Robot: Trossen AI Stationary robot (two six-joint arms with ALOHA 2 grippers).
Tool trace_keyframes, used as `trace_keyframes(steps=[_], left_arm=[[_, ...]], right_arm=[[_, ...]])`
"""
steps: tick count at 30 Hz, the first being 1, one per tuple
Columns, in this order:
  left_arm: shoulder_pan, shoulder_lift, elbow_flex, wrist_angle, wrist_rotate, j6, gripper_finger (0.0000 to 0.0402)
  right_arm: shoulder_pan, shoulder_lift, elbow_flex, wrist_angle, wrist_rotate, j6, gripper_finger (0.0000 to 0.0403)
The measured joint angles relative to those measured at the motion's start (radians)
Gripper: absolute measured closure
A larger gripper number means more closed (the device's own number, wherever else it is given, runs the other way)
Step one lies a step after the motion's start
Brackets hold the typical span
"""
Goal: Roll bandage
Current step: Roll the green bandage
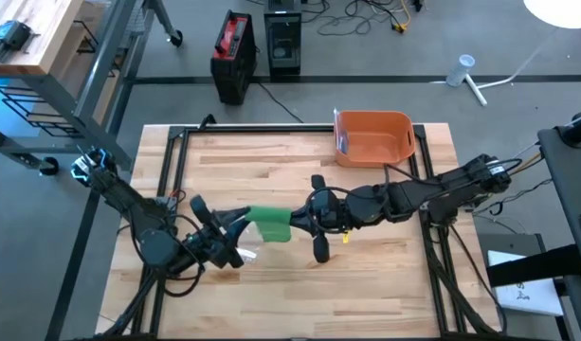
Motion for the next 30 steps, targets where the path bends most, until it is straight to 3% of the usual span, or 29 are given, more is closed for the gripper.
trace_keyframes(steps=[11, 14, 19, 30], left_arm=[[0.002, 0.0, 0.0, -0.053, 0.033, 0.004, 0.0188], [0.003, 0.001, 0.0, -0.075, 0.063, -0.019, 0.0169], [0.005, 0.002, 0.0, -0.087, 0.129, -0.082, 0.0191], [0.008, 0.003, 0.0, -0.121, 0.148, -0.189, 0.0311]], right_arm=[[-0.003, -0.002, -0.001, -0.016, -0.089, 0.015, 0.04], [-0.003, -0.002, -0.002, -0.02, -0.1, 0.016, 0.04], [-0.002, -0.002, -0.002, -0.024, -0.11, 0.017, 0.04], [-0.004, -0.003, -0.002, -0.023, -0.143, 0.007, 0.039]])
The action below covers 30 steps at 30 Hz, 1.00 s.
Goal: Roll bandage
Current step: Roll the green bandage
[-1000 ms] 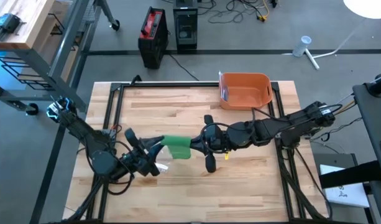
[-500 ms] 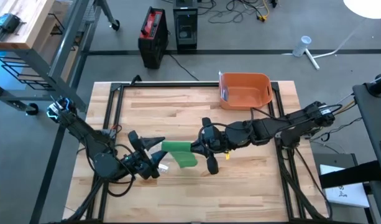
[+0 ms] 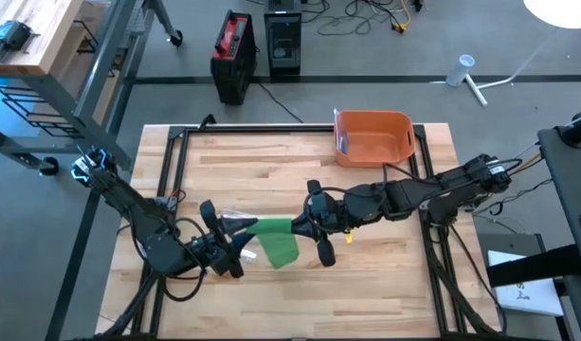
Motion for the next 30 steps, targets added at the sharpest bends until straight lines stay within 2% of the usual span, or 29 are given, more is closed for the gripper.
trace_keyframes(steps=[9, 14, 19, 23, 26, 30], left_arm=[[-0.002, 0.0, 0.0, -0.065, 0.009, -0.129, 0.0367], [-0.003, -0.006, 0.001, -0.067, -0.001, -0.215, 0.0371], [-0.003, -0.009, 0.001, -0.069, -0.001, -0.313, 0.0365], [0.002, -0.011, 0.001, -0.068, 0.0, -0.461, 0.0365], [0.008, -0.011, 0.001, -0.068, 0.019, -0.58, 0.0365], [0.009, -0.011, 0.001, -0.069, 0.033, -0.686, 0.0365]], right_arm=[[-0.001, -0.031, 0.0, -0.062, 0.009, -0.024, 0.0285], [0.016, -0.118, 0.0, -0.184, 0.09, -0.088, 0.0248], [0.057, -0.179, 0.0, -0.273, 0.198, -0.133, 0.0232], [0.126, -0.156, -0.001, -0.179, 0.23, -0.246, 0.0235], [0.17, -0.083, -0.004, -0.064, 0.241, -0.367, 0.0242], [0.185, 0.029, -0.005, 0.153, 0.388, -0.45, 0.0251]])
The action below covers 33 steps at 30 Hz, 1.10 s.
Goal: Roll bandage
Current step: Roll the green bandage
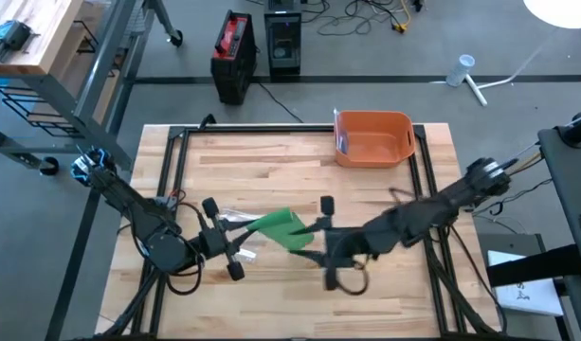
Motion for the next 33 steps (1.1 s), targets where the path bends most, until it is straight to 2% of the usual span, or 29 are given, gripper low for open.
trace_keyframes(steps=[5, 8, 13, 17, 27, 33], left_arm=[[0.001, 0.002, 0.0, -0.009, -0.01, -0.081, 0.0365], [0.005, 0.002, 0.0, -0.006, -0.013, -0.128, 0.0365], [0.01, 0.006, 0.0, -0.006, -0.009, -0.161, 0.0365], [0.011, 0.02, 0.0, 0.0, 0.015, -0.162, 0.0365], [0.011, 0.03, 0.0, 0.002, 0.047, -0.141, 0.0365], [0.008, 0.03, 0.0, 0.001, 0.085, -0.139, 0.0365]], right_arm=[[-0.002, 0.118, 0.017, 0.143, 0.321, -0.121, 0.0266], [-0.005, 0.166, 0.041, 0.169, 0.448, -0.214, 0.0277], [-0.008, 0.231, 0.086, 0.166, 0.507, -0.349, 0.0295], [-0.016, 0.267, 0.123, 0.161, 0.603, -0.434, 0.0314], [-0.025, 0.267, 0.128, 0.148, 0.611, -0.49, 0.0396], [-0.026, 0.267, 0.128, 0.146, 0.638, -0.541, 0.0402]])
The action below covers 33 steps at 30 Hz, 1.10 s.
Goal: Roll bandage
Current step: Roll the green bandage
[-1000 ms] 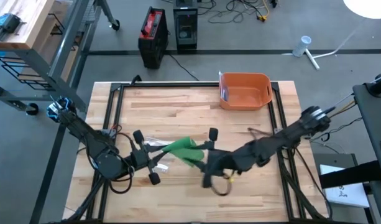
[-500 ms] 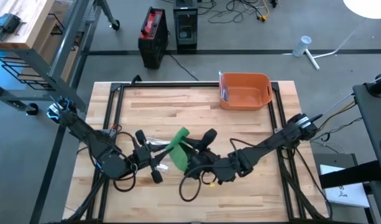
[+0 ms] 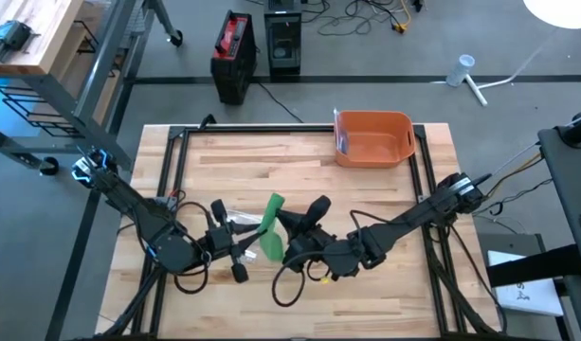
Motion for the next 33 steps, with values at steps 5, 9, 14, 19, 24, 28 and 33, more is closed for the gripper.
trace_keyframes(steps=[5, 9, 14, 19, 24, 28, 33], left_arm=[[-0.004, 0.0, 0.0, 0.0, 0.011, 0.001, 0.0365], [-0.008, 0.001, 0.0, -0.001, 0.023, 0.001, 0.0365], [-0.011, 0.0, 0.0, -0.022, 0.019, -0.001, 0.0365], [-0.013, -0.015, 0.0, -0.045, 0.022, -0.047, 0.0365], [-0.011, -0.025, 0.0, -0.079, 0.038, -0.144, 0.0365], [-0.004, -0.028, 0.0, -0.11, 0.131, -0.256, 0.0365], [0.001, -0.028, 0.0, -0.132, 0.216, -0.348, 0.0365]], right_arm=[[-0.001, -0.001, 0.0, -0.001, 0.049, -0.033, 0.0403], [-0.003, -0.001, 0.0, -0.003, 0.091, -0.068, 0.0403], [0.013, -0.003, 0.0, -0.035, 0.094, -0.089, 0.04], [0.07, -0.024, 0.0, -0.144, 0.05, -0.096, 0.0361], [0.097, -0.045, 0.0, -0.257, -0.07, -0.053, 0.0283], [0.093, -0.046, -0.001, -0.256, -0.211, -0.117, 0.0235], [0.068, -0.035, -0.001, -0.223, -0.226, -0.187, 0.0221]])
